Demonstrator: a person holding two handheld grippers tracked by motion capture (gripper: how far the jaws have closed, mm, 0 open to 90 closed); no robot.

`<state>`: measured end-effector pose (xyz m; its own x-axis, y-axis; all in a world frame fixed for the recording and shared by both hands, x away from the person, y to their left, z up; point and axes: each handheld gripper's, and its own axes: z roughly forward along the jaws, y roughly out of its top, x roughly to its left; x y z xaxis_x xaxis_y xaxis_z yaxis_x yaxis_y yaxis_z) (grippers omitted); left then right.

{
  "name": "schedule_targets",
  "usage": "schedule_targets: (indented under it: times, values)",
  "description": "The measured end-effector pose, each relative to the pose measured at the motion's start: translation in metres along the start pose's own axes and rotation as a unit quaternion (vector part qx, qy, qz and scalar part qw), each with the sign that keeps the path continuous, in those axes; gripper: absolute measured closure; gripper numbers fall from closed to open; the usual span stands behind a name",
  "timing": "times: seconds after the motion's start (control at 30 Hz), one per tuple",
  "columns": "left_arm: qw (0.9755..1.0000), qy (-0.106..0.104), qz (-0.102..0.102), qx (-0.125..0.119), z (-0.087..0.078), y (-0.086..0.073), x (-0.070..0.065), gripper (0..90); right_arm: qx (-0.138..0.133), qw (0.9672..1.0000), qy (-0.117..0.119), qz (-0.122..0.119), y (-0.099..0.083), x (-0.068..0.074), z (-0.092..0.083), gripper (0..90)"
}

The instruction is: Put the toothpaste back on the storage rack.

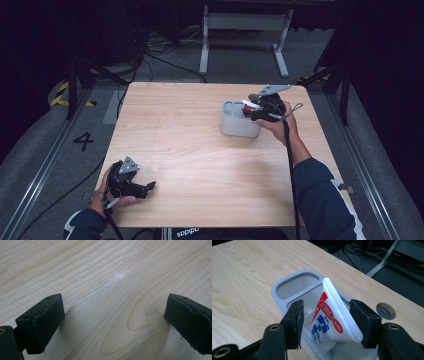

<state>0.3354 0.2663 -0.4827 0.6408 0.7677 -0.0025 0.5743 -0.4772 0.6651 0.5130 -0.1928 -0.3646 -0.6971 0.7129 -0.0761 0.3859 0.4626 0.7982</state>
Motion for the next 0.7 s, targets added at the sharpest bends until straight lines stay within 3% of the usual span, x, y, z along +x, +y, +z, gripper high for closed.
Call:
schedule_targets:
  times: [0.13,0.7]
  values:
    - [1.0000,-0.001,-0.002,-0.002,0.000,0.000,0.000,3.5,0.004,0.9999,-0.004,-0.011,0.000,0.003,-0.004,46.2]
    - [1.0000,0.000,0.004,-0.002,0.000,0.000,0.001,3.5,-0.001,0.9994,-0.030,-0.019,-0.008,0.008,-0.033,42.0]
